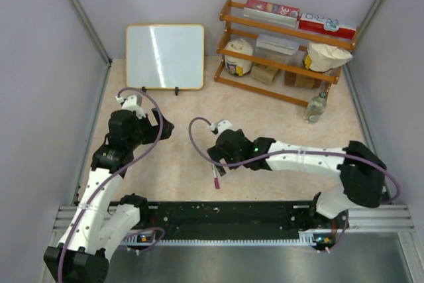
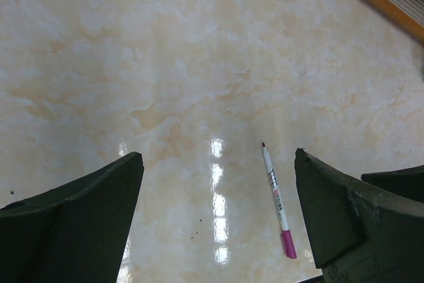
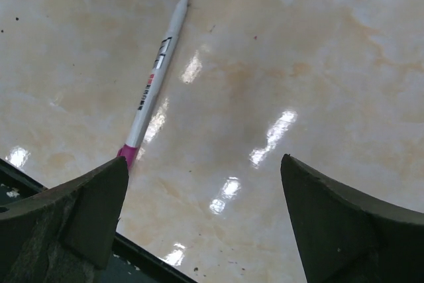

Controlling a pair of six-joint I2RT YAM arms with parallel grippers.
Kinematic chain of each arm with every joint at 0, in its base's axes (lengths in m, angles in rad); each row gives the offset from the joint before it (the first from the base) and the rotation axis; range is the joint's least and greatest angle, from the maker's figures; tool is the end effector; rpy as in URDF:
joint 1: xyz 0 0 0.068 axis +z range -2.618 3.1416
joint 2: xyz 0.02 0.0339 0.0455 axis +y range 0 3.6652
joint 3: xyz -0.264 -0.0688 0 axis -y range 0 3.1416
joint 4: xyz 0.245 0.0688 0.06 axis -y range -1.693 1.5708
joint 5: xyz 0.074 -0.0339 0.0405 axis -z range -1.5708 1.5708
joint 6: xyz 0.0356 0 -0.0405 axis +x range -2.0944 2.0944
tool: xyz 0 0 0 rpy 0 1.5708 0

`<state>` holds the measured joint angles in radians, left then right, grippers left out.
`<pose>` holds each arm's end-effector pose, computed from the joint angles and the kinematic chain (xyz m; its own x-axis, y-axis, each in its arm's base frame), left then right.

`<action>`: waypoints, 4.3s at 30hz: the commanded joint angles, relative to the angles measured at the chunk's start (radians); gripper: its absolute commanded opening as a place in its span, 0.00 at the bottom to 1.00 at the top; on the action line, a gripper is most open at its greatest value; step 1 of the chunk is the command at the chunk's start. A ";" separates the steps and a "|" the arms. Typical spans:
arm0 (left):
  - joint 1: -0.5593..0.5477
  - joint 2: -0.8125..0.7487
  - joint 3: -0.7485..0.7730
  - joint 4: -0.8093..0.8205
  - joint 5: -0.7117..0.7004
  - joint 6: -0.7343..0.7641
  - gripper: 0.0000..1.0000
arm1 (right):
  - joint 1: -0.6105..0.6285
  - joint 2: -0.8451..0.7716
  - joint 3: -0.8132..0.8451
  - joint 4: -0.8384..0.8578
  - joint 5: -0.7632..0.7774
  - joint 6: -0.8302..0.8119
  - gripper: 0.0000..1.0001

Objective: Write a sentence on the whiteboard
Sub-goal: Pick up the whiteboard marker without the cap from the corner of the board, then pass from the right arm to the left

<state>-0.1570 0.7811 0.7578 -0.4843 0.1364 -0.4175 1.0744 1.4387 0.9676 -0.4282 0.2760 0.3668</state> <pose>0.1714 -0.0320 0.3005 -0.5493 -0.3198 -0.7720 0.0542 0.9083 -0.4148 0.1505 0.2575 0.2327 -0.6225 -0.4248 -0.6573 -0.5807 0.8138 0.0240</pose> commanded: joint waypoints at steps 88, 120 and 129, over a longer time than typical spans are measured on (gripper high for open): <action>-1.087 0.309 0.167 0.047 -0.360 1.194 0.90 | -0.438 -0.219 -0.145 0.086 -1.140 0.031 0.00; -1.182 0.593 0.287 -0.108 -0.666 1.229 0.00 | -0.442 -0.247 -0.122 0.109 -1.137 0.021 0.12; -1.193 0.523 0.275 -0.166 -0.494 1.045 0.00 | -0.519 -0.285 -0.038 0.180 -0.971 0.080 0.84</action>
<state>-1.3457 1.3628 1.0061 -0.6312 -0.4614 0.7509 0.5877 1.2110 0.8597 -0.3290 -0.7750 0.4244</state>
